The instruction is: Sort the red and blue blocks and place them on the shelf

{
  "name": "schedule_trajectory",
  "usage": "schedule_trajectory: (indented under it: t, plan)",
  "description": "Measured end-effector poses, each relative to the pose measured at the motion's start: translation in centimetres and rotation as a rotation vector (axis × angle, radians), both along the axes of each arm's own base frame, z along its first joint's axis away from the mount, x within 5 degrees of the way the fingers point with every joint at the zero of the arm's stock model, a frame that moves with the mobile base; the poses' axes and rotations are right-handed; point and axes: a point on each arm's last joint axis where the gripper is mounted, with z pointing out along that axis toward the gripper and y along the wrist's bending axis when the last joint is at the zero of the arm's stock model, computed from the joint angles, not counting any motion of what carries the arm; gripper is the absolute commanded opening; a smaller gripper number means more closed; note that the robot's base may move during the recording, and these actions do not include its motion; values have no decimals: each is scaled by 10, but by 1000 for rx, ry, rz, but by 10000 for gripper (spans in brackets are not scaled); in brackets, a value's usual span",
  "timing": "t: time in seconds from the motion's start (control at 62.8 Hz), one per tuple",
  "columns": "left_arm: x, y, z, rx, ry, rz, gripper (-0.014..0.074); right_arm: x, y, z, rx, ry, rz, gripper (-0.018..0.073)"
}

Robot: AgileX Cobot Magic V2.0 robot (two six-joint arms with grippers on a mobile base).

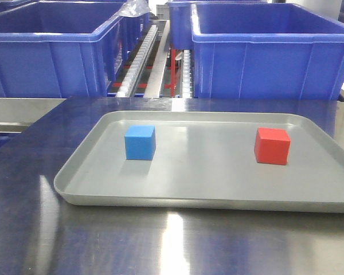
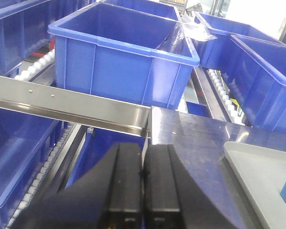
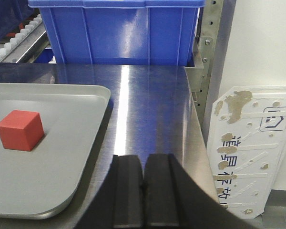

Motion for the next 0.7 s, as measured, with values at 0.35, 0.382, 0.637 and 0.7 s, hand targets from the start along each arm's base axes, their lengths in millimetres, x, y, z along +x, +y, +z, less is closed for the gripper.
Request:
schedule_trajectory:
  t: [0.35,0.382,0.637,0.7]
  plan:
    - [0,0,0,0,0,0,124,0,0,5,-35,-55,-1,47]
    - [0,0,0,0,0,0,124,0,0,5,-38,-56,-1,47]
    - [0,0,0,0,0,0,124,2,0,9,-39,-95,2,47]
    - [0,0,0,0,0,0,124,6,0,8,-40,-63,3,47]
